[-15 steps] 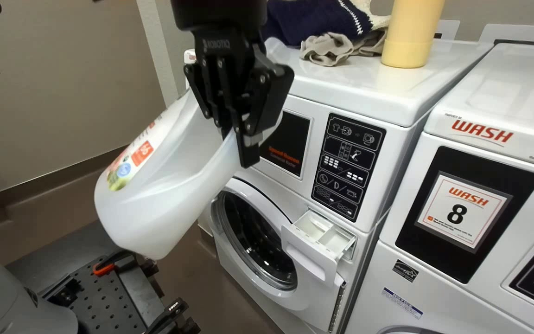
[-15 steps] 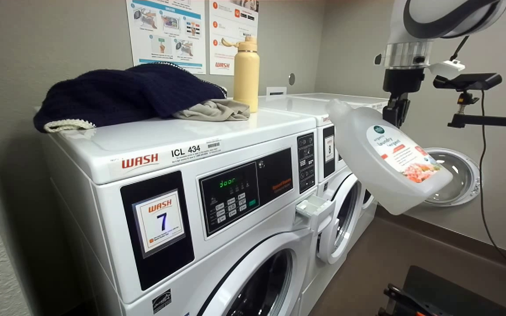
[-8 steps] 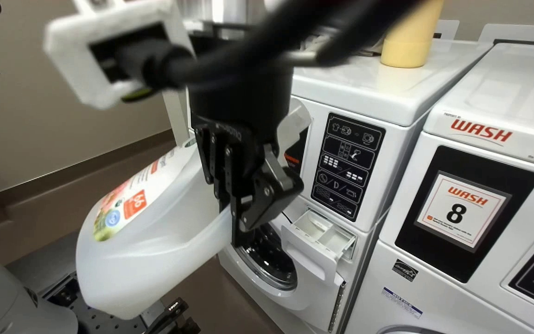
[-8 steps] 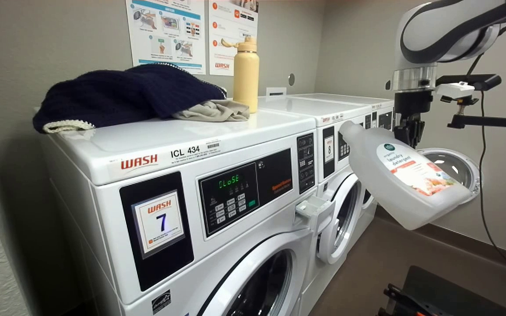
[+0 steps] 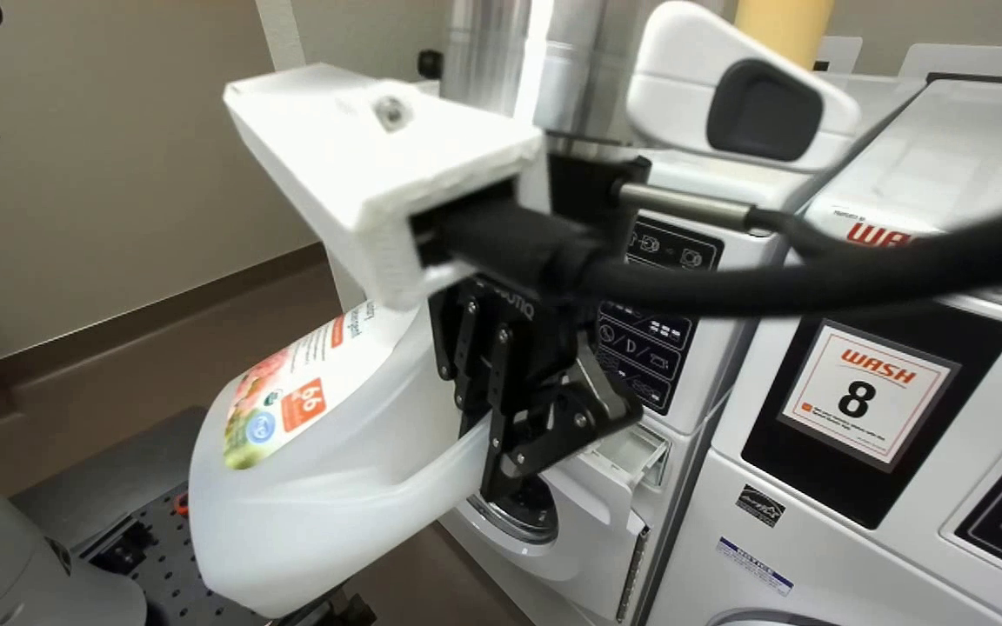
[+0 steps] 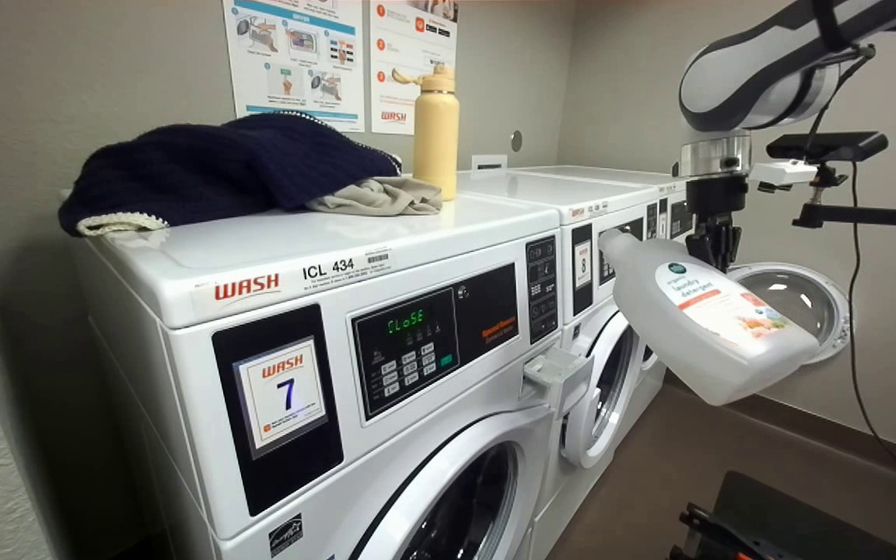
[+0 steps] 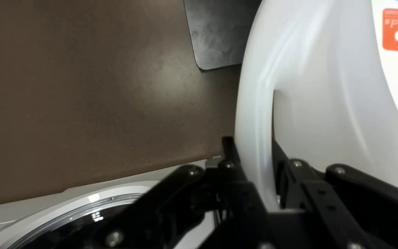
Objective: Put the dish washing liquid in the washing machine and close the drawer
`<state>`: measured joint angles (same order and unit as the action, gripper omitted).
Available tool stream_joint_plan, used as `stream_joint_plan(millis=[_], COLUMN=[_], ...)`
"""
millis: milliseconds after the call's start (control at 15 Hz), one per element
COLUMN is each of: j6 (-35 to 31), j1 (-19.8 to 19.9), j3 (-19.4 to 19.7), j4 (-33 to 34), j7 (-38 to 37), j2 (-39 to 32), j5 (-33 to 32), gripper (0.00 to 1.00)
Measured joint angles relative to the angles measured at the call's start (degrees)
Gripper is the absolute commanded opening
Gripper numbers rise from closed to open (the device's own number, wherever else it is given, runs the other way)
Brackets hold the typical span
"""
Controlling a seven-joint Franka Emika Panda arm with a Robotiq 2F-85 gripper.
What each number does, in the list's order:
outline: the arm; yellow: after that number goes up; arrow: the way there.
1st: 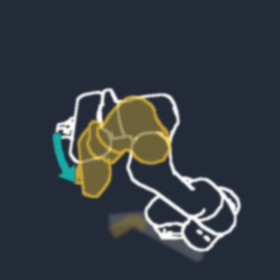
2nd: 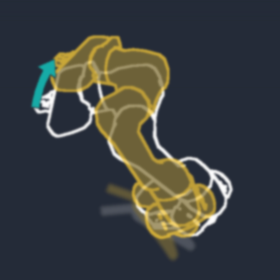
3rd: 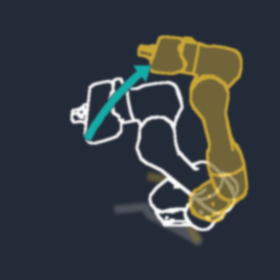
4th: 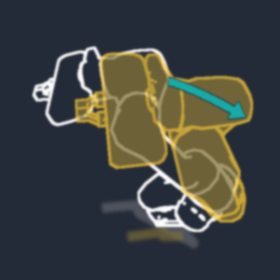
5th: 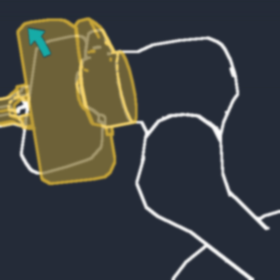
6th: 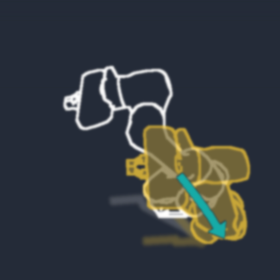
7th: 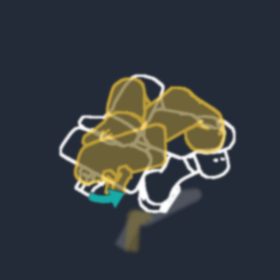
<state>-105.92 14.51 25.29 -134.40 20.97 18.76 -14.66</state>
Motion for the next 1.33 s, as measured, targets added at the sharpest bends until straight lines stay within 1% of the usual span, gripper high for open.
stream_joint_plan(millis=[600, 800, 1067, 1333], j6=[0.0, 1.8, 10.6, 20.1], j1=[0.0, 0.1, 0.8, 2.1], j3=[-1.2, -1.6, -2.8, -3.9], j4=[10.9, 14.7, 19.4, 23.1], j7=[3.7, 5.1, 8.1, 9.0], j2=[-13.0, -17.5, -22.1, -24.4], j5=[4.8, 7.2, 10.5, 11.2], gripper=[0.09, 0.09, 0.09, 0.09])
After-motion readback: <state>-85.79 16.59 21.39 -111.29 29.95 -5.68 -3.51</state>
